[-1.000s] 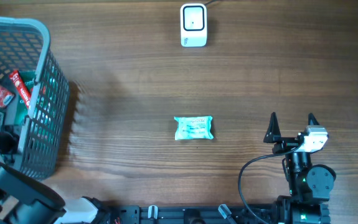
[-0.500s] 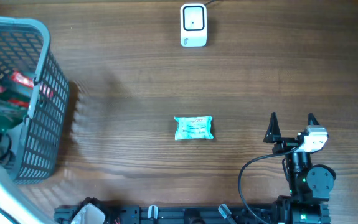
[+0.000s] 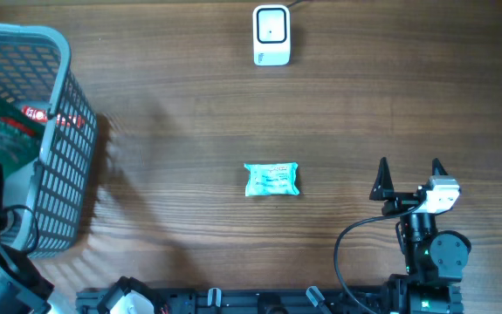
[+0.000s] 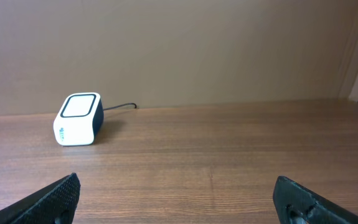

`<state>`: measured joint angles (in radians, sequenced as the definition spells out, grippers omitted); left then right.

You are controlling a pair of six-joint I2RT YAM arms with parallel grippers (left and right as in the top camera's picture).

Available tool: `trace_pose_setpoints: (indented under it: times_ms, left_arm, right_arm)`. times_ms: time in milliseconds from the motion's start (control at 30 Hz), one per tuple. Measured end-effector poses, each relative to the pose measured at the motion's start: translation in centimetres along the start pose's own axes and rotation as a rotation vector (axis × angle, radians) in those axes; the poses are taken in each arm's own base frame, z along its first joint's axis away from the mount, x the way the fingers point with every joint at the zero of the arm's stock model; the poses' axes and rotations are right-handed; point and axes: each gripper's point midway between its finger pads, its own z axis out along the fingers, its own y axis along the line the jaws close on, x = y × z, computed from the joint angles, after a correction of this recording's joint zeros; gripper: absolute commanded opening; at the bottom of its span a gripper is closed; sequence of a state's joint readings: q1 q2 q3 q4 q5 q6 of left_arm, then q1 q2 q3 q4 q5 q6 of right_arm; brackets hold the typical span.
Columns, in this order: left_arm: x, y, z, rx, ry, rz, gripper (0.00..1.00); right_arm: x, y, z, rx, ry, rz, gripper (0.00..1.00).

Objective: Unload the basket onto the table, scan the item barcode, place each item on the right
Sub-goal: 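Lift the glove packs out and drop them on the table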

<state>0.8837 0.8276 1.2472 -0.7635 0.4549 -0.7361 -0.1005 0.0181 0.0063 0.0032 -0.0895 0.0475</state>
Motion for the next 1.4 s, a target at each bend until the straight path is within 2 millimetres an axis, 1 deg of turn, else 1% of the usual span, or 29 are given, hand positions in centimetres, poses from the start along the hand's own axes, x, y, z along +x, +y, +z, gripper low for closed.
trace_pose_setpoints:
  times_ms: [67, 200, 333, 367, 633, 900, 967, 1133, 1233, 1400]
  left_arm:
    - [0.4, -1.0, 0.0, 0.054, 0.030, 0.006, 0.04]
    - [1.5, -2.4, -0.5, 0.126, 0.085, 0.015, 0.04]
    - [2.4, -5.0, -1.5, 0.261, 0.139, 0.059, 0.04]
    - [2.7, -6.0, -2.0, 0.312, 0.158, 0.079, 0.04]
    - [5.0, -9.9, -5.5, 0.508, 0.276, 0.148, 0.04]
    - [6.7, -13.2, -9.2, 0.646, 0.423, 0.124, 0.04]
    - [7.2, -13.7, -10.1, 0.669, 0.456, 0.117, 0.04]
    - [8.1, -14.0, -11.4, 0.699, 0.512, 0.105, 0.04]
    - [8.9, -14.1, -12.4, 0.708, 0.531, 0.098, 0.04]
    - [10.2, -14.4, -14.6, 0.733, 0.530, 0.129, 0.04]
  right_arm:
    - [0.0, 0.0, 0.0, 0.000, 0.000, 0.000, 1.00]
    - [0.0, 0.0, 0.0, 0.000, 0.000, 0.000, 1.00]
    - [0.0, 0.0, 0.0, 0.000, 0.000, 0.000, 1.00]
    - [0.0, 0.0, 0.0, 0.000, 0.000, 0.000, 1.00]
    - [0.0, 0.0, 0.0, 0.000, 0.000, 0.000, 1.00]
    - [0.0, 0.0, 0.0, 0.000, 0.000, 0.000, 1.00]
    - [0.0, 0.0, 0.0, 0.000, 0.000, 0.000, 1.00]
    - [0.0, 0.0, 0.0, 0.000, 0.000, 0.000, 1.00]
    - [0.0, 0.0, 0.0, 0.000, 0.000, 0.000, 1.00]
    - [0.0, 0.0, 0.0, 0.000, 0.000, 0.000, 1.00]
